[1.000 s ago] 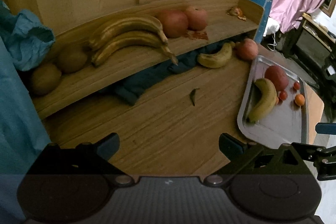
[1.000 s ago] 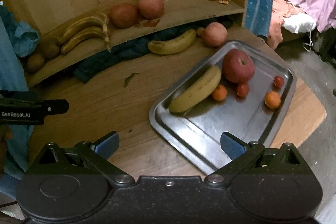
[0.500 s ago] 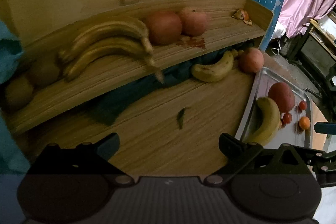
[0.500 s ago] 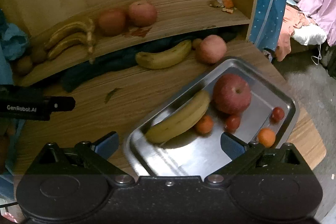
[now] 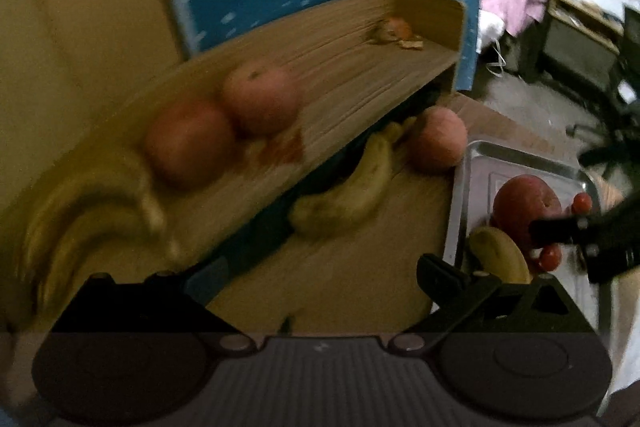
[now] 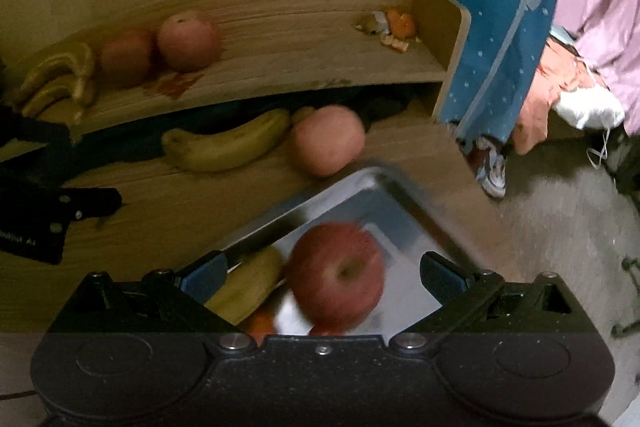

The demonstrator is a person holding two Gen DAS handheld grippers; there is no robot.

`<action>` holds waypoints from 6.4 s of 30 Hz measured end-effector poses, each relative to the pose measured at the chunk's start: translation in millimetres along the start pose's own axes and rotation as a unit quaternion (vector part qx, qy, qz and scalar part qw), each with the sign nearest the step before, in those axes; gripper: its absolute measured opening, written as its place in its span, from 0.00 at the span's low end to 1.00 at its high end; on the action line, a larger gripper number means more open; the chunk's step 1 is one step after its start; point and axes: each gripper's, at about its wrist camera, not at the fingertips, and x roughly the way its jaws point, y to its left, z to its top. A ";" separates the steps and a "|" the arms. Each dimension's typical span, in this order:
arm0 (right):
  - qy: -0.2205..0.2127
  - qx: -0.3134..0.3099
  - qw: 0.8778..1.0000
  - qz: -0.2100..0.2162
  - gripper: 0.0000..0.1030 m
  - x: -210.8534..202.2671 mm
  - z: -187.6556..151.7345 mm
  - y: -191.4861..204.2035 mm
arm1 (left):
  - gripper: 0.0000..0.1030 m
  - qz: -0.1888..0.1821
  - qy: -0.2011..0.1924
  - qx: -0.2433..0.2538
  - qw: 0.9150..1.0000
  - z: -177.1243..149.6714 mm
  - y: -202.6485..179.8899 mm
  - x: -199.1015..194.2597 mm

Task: Organize fruits
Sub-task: 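Reach the left tool to another banana while the right tool reaches a pink apple, then close the left tool on the banana while the right tool grasps the pink apple, then carry the banana and pink apple over the silver tray with both tools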

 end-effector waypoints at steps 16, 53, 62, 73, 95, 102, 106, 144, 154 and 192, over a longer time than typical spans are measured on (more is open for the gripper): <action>0.006 -0.079 0.995 0.057 0.99 62.8 61.0 -36.0 | 1.00 -0.049 0.016 0.116 0.992 25.3 -29.1 62.4; 0.025 -0.069 0.991 0.109 0.82 117.5 75.8 -34.3 | 0.64 -0.013 0.051 0.101 0.993 42.6 -39.1 99.7; 0.020 -0.069 0.990 0.123 0.70 117.9 75.4 -32.8 | 0.63 -0.012 0.064 0.049 0.997 47.6 -36.7 99.2; 0.025 -0.050 0.990 0.132 0.70 122.4 77.8 -36.5 | 0.65 -0.024 0.071 0.084 0.994 48.5 -37.3 104.7; 0.025 -0.027 0.990 0.134 0.70 123.6 77.3 -40.6 | 0.49 -0.007 0.091 0.070 0.993 58.7 -40.8 115.4; 0.027 -0.029 0.990 0.138 0.69 124.0 78.2 -39.1 | 0.47 -0.011 0.095 0.069 0.993 56.6 -42.5 107.1; 0.034 -0.030 0.986 0.159 0.69 124.1 77.4 -32.2 | 0.47 -0.013 0.103 0.050 0.993 55.6 -40.9 104.2; -0.025 0.085 0.987 0.133 0.69 55.8 40.4 -50.2 | 0.40 -0.064 0.110 -0.005 0.992 41.7 -24.2 80.0; -0.057 0.116 0.987 0.095 0.69 -6.0 14.0 -64.5 | 0.40 -0.089 0.069 0.023 0.993 41.1 -44.7 41.6; -0.002 0.193 0.981 0.024 0.69 -62.9 -132.0 -35.1 | 0.40 -0.169 0.140 0.092 0.971 -56.6 -122.7 1.5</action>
